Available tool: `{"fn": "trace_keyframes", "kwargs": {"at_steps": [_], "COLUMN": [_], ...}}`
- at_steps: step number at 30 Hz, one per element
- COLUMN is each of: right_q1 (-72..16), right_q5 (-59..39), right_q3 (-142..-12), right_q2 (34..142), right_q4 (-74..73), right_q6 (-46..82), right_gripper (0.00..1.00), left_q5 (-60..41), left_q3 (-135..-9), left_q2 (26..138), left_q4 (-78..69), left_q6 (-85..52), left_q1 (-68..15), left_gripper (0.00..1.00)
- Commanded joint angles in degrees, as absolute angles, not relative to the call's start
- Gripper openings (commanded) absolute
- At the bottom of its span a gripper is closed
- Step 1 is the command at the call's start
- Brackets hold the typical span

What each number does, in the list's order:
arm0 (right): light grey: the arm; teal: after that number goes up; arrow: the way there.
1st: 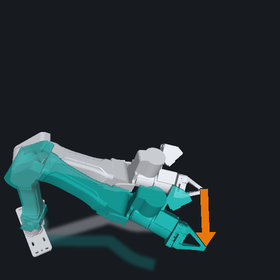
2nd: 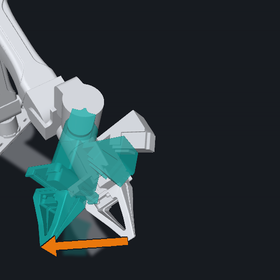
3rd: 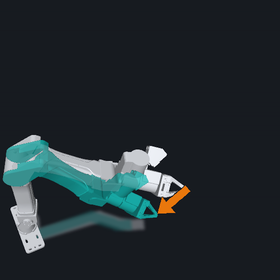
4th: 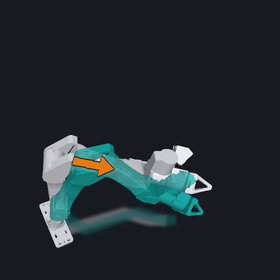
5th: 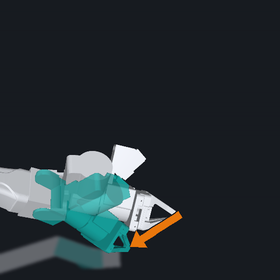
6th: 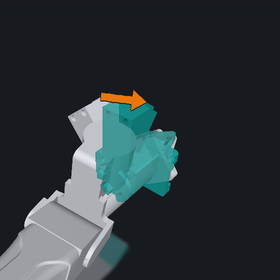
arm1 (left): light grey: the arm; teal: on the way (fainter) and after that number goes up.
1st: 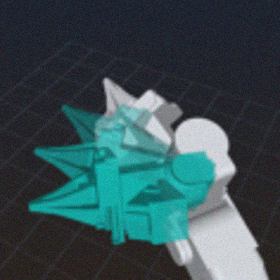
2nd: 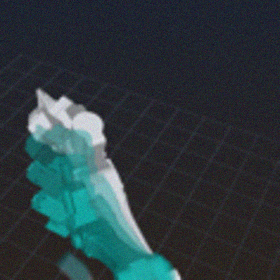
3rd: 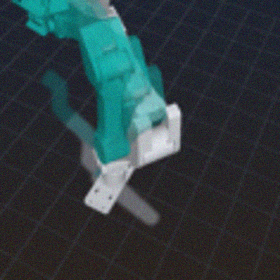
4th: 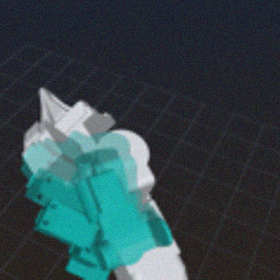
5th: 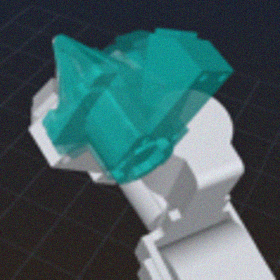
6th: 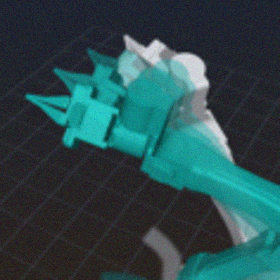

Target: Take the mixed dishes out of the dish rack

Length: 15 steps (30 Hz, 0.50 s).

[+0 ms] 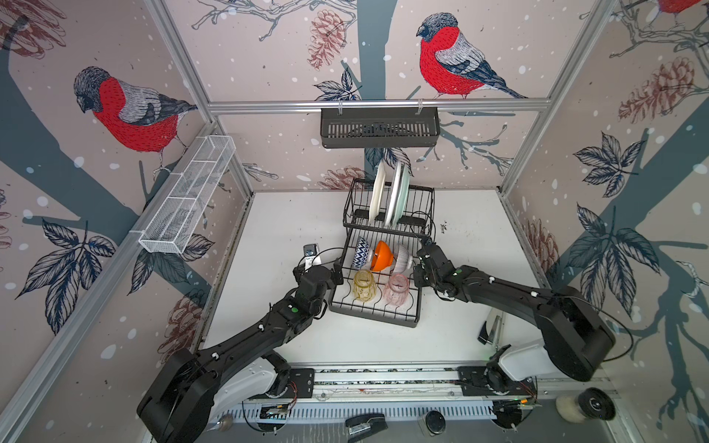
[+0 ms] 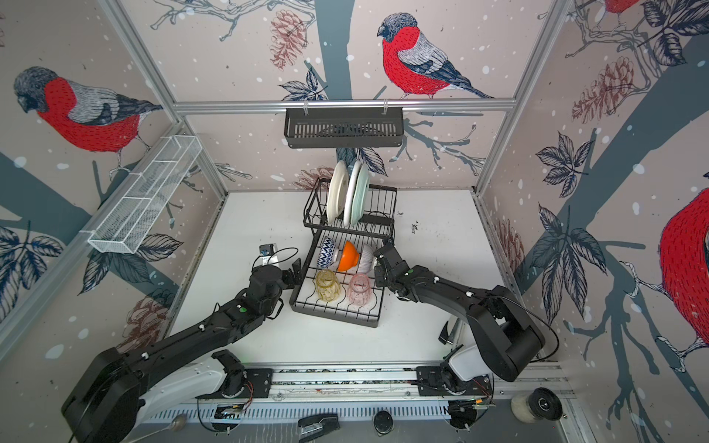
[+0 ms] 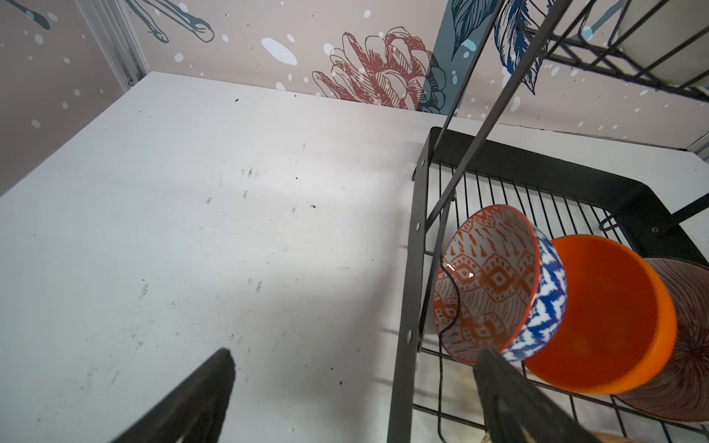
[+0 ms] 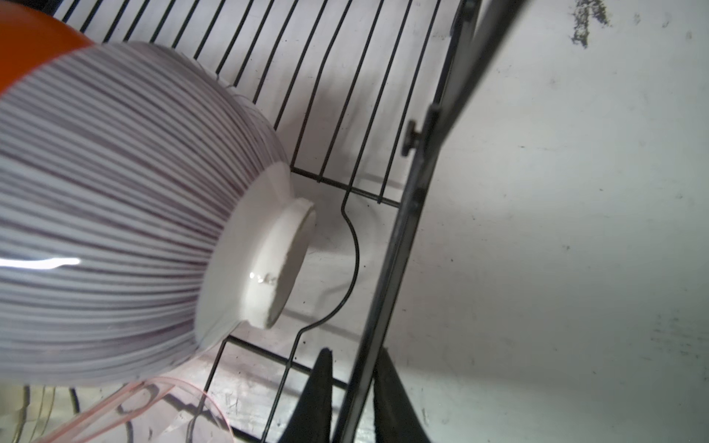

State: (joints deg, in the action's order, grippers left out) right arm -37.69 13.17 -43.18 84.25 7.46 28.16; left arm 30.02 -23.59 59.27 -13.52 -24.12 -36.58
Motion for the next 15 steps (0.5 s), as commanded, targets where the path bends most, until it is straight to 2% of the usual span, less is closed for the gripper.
{"fn": "trace_keyframes", "kwargs": {"at_steps": [1,2,4,15], "right_q1": [-37.12,-36.96,-36.31,-34.08], "right_q5": [17.74,17.75,17.23,20.69], "right_q3": [-43.80,-43.92,-44.31,-51.39], "right_q2": [86.10,86.29,86.65,92.79], "right_q4": [7.97,7.78,7.00,8.32], "right_q6": [28.49,28.24,26.91,19.17], "right_gripper": [0.18,0.16,0.05,0.06], "left_q5": [30.23,30.23,30.25,30.36], "left_q3": [-23.38,-23.38,-23.38,-23.26], "left_q2": [59.48,59.48,59.48,59.64], "left_q4": [-15.60,-15.64,-15.63,-15.91], "left_q6": [-24.23,-24.18,-24.22,-24.25], "left_q1": [-36.65,-36.65,-36.65,-36.65], "left_gripper": [0.98,0.98,0.98,0.98]}}
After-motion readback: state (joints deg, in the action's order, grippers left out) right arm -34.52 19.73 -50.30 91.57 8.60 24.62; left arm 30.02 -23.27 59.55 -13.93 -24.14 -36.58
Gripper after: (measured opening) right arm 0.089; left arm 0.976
